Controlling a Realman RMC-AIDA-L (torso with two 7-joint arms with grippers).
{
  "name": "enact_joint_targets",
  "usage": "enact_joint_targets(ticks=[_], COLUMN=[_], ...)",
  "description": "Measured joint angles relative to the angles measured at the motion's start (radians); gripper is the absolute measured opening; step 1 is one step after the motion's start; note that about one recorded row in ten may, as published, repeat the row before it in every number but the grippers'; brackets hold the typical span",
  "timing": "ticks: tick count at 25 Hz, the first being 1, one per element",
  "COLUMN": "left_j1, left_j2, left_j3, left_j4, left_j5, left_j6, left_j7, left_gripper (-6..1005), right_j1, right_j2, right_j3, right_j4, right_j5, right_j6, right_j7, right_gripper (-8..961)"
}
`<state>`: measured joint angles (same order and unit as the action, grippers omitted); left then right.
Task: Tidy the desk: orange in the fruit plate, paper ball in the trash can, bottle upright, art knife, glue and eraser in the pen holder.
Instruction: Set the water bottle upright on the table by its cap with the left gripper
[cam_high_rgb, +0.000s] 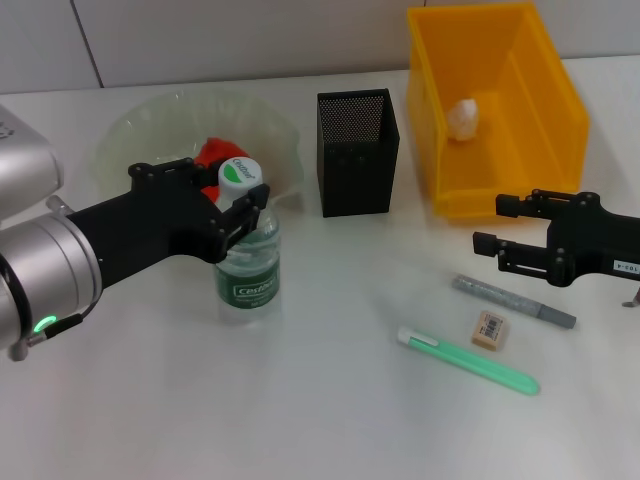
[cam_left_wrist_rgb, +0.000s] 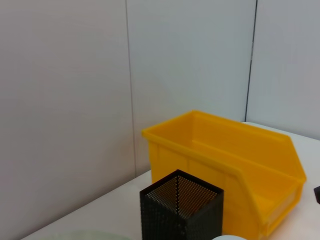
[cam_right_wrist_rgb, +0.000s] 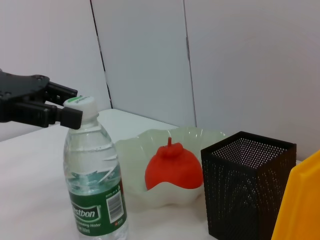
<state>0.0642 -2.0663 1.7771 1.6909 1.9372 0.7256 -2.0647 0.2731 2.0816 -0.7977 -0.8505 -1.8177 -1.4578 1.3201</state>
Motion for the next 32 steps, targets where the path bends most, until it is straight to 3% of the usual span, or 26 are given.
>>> enact_joint_targets(ticks=[32], left_j1=[0.085], left_j2=[0.002], left_j3=[-0.031], left_j4=[0.051], left_j5=[0.000], left_j6=[0.006], left_j7=[0.012], left_gripper=[533], right_j1=[0.011], right_j2=[0.000], right_j3=[0.002], right_j4=[0.010], right_j5=[0.000], right_j6=[0.001], right_j7=[-0.006], right_gripper=[559])
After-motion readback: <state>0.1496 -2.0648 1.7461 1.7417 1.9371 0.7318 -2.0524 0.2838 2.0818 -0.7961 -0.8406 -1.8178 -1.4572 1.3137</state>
